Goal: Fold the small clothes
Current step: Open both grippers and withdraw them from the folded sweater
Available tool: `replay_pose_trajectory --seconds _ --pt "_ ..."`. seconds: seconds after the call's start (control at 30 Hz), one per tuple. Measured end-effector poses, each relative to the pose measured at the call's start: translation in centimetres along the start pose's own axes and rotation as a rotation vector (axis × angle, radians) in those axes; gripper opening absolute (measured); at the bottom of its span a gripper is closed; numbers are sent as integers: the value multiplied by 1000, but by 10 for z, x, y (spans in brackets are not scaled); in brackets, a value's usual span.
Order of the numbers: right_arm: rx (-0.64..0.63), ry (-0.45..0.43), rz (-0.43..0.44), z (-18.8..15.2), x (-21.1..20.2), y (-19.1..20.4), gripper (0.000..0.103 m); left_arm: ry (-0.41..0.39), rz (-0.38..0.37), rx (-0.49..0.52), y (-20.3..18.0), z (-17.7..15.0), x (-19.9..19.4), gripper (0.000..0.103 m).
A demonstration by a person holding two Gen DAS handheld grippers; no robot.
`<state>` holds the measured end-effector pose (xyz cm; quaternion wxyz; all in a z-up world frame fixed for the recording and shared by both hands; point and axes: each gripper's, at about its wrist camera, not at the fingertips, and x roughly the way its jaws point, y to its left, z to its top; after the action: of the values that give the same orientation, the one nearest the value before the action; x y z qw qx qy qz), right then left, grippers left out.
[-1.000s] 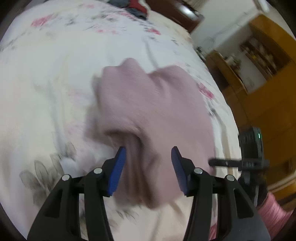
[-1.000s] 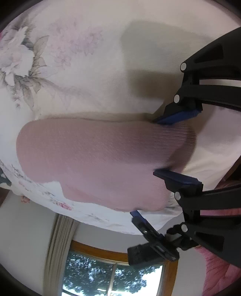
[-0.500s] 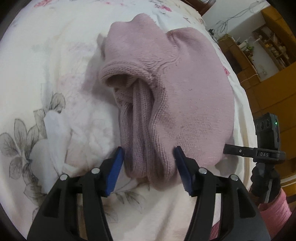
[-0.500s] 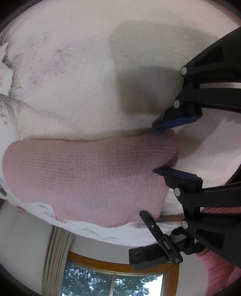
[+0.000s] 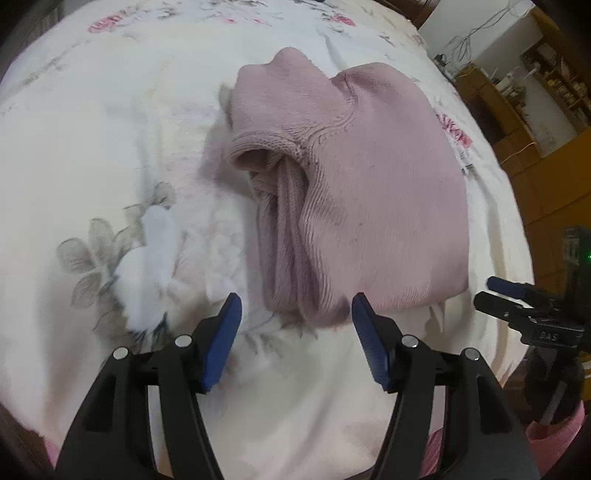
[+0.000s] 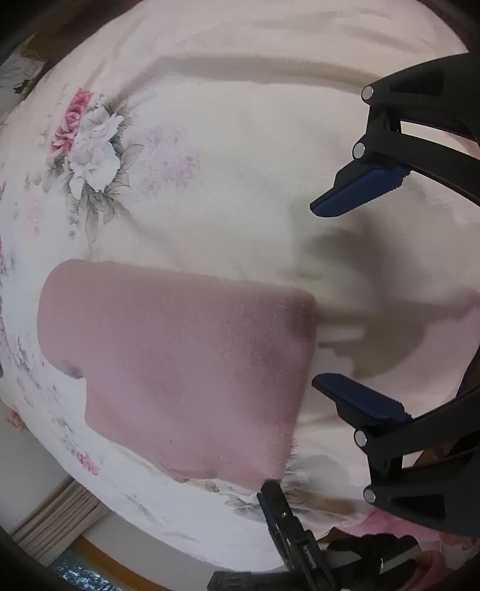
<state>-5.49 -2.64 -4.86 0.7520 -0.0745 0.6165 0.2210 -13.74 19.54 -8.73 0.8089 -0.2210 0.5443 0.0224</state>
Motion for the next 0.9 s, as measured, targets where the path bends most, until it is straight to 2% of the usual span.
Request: replay_pose_trajectory --seconds 0.13,0.23,0.3,0.47,0.6,0.9 --pt "-5 5 -49 -5 -7 5 90 -5 34 -3 -15 -6 -13 68" --pt "13 3 -97 -5 -14 11 98 -22 59 4 -23 -13 -25 75" --pt "21 -10 -124 -4 -22 12 99 -32 64 3 -28 -13 -30 75" --pt "-4 -44 -154 -5 -38 20 99 -51 78 -8 -38 -14 -44 77" --pt "-19 -48 -221 -1 -48 30 99 -70 102 -11 -43 -13 -56 77" --pt "-35 -98 -232 0 -67 40 99 -134 149 33 -63 -11 -78 77"
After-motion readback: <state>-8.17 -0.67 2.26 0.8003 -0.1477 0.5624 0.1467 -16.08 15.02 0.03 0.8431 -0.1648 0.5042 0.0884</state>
